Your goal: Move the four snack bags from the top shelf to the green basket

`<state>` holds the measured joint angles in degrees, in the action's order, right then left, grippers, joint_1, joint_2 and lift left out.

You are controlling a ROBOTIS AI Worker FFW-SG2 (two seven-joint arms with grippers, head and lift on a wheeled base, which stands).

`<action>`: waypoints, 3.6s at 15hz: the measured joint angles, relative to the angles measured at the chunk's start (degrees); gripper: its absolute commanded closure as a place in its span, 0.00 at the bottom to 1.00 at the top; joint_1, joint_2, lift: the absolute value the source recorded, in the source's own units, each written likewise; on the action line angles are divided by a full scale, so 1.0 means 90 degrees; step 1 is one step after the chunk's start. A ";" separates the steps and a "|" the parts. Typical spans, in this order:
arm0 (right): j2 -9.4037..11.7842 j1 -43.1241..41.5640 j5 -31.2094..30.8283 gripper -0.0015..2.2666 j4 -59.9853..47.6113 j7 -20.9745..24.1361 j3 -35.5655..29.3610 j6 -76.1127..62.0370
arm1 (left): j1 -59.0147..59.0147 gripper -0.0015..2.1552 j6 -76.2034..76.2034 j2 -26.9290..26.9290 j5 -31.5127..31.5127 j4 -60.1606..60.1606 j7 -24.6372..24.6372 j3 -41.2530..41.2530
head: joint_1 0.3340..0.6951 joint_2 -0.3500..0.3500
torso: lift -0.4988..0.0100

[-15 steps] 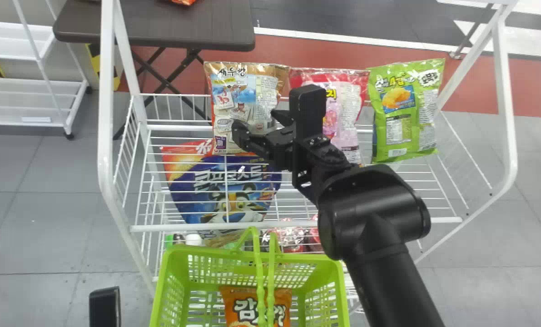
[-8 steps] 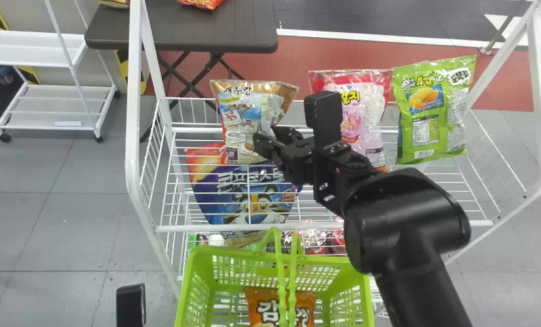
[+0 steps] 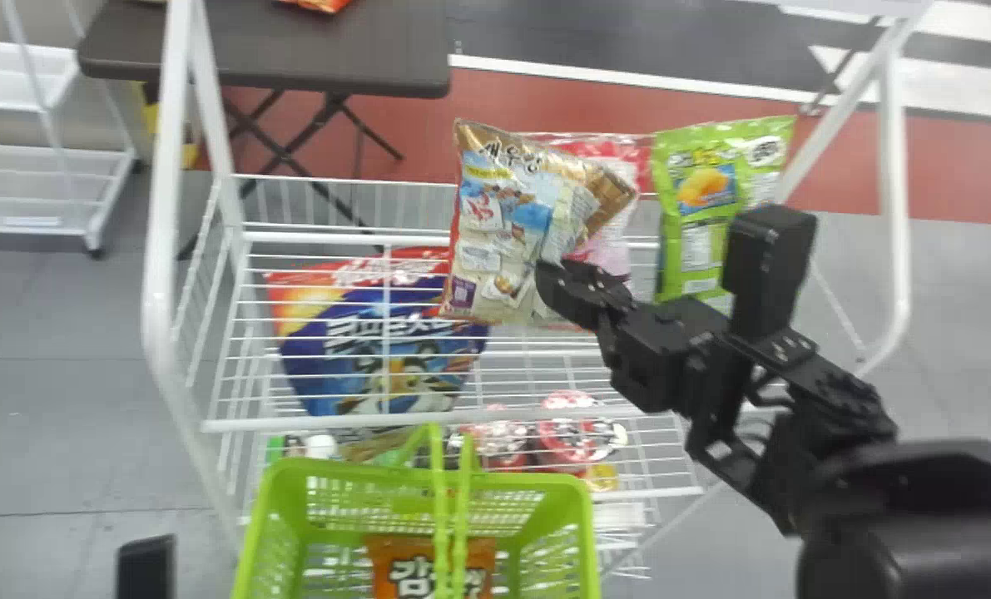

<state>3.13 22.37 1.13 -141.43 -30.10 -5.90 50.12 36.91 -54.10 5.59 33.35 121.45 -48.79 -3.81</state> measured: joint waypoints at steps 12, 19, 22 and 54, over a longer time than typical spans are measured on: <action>-0.0338 0.1695 0.1792 0.94 -0.1173 -0.1550 -0.3119 0.4365 | 0.0031 0.63 0.0053 -0.0092 -0.0021 0.0127 0.0179 -0.0043 | 1.00 0.00 | 0.98; -0.0267 0.1821 0.1504 0.94 -0.0032 -0.1364 -0.1545 0.3941 | 0.0016 0.63 0.0059 -0.0087 -0.0035 0.0146 0.0177 -0.0097 | 1.00 0.00 | 0.98; -0.0207 0.1599 0.1183 0.93 0.0475 -0.1301 -0.0928 0.3391 | 0.0046 0.63 0.0059 -0.0083 -0.0058 0.0205 0.0177 -0.0155 | 1.00 0.00 | 0.98; -0.0177 -0.2542 -0.0573 0.96 0.4713 0.1219 -0.0007 -0.1930 | -0.0098 0.63 0.0000 0.0033 -0.0089 0.0084 0.0100 -0.0243 | 1.00 0.00 | 0.98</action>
<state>1.53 -0.51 -4.03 -99.01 -19.13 -5.97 32.75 36.03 -54.11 5.89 32.55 122.21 -47.89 -6.00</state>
